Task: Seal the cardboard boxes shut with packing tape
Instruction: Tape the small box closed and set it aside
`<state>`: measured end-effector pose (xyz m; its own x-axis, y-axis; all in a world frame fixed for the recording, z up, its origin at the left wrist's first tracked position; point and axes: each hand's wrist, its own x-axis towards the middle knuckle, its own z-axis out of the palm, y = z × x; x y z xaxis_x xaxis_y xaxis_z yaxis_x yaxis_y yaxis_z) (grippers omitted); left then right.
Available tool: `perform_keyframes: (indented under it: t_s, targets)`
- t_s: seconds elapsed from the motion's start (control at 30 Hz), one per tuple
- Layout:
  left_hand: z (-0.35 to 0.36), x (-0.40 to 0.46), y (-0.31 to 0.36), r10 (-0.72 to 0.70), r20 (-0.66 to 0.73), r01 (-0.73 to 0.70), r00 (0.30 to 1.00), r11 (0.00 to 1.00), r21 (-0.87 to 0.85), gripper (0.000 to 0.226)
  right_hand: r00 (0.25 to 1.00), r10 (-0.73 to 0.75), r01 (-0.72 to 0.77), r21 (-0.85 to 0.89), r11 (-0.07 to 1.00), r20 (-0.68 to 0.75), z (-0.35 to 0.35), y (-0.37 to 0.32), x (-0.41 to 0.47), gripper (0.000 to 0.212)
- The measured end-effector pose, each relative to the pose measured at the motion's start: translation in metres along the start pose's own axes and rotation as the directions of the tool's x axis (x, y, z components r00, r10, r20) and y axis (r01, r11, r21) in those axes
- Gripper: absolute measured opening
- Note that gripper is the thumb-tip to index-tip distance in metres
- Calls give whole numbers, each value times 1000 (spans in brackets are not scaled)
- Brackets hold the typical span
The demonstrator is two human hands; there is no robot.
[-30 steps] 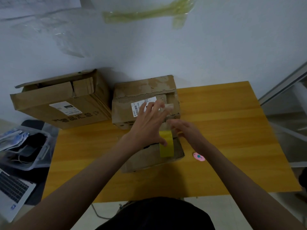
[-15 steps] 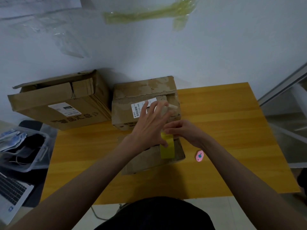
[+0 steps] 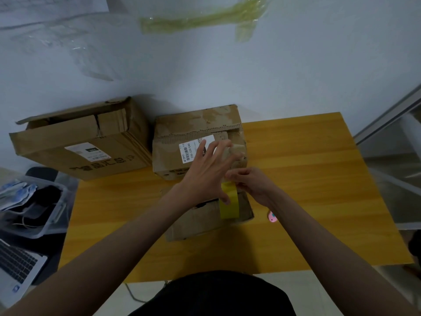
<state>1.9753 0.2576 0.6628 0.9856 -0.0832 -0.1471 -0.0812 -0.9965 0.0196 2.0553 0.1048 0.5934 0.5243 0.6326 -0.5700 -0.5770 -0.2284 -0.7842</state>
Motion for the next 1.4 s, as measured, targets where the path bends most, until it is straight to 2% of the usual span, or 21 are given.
perform_keyframes:
  t_s: [0.1,0.37,0.47,0.57,0.67,0.77,0.87,0.9,0.97,1.0,1.07,1.1,1.23,1.33,1.4]
  targets:
    - [2,2,-2,-3,3,3,1000,1000,-14,128,999,28,-27,52,998,-19,0,1,-1,21]
    - [6,4,-4,4,25,-3,1000,1000,-12,133,995,98,-89,299,950,-15,-1,10,-3,14]
    - [7,1,-3,-2,27,2,1000,1000,-20,134,994,87,-67,284,957,-58,-5,15,-4,19]
    - [7,-1,-3,-3,31,4,1000,999,-42,132,992,-5,11,53,999,-125,-7,11,-11,25]
    - [7,-3,-4,-9,-3,8,1000,999,-51,126,981,-119,82,-232,969,-152,-12,0,-18,20]
    - [8,-6,-7,-19,-16,18,1000,999,-50,116,972,-192,96,-512,853,-138,-23,-10,-20,17]
    - [8,-8,-6,-14,-22,13,1000,998,-57,106,970,-205,35,-763,646,-129,-34,-20,-23,13]
    - [8,-8,-5,-10,-16,9,1000,999,-53,105,969,-211,22,-809,587,-127,-36,-24,-24,13]
    - [5,-7,-2,-2,0,2,1000,999,-39,105,970,-200,-6,-839,544,-137,-39,-29,-25,16]
    - [4,-6,0,2,8,-1,1000,999,-34,107,974,-174,-27,-839,543,-144,-40,-32,-25,28]
    - [1,-5,2,9,18,-9,1000,999,-39,109,982,-101,-83,-838,539,-162,-40,-34,-27,65]
    - [0,-5,2,11,24,-9,1000,999,-50,108,982,-85,-94,-837,539,-166,-40,-33,-27,72]
    - [4,-6,-1,0,8,1,1000,995,-98,100,981,-142,-14,-775,632,-133,-44,-31,-32,44]
    - [9,-8,-7,-48,17,50,999,986,-160,96,981,-186,127,-560,818,-49,-47,-27,-42,28]
    - [12,-11,-9,-97,21,99,995,967,-236,90,979,-203,180,-457,871,-2,-42,-24,-51,12]
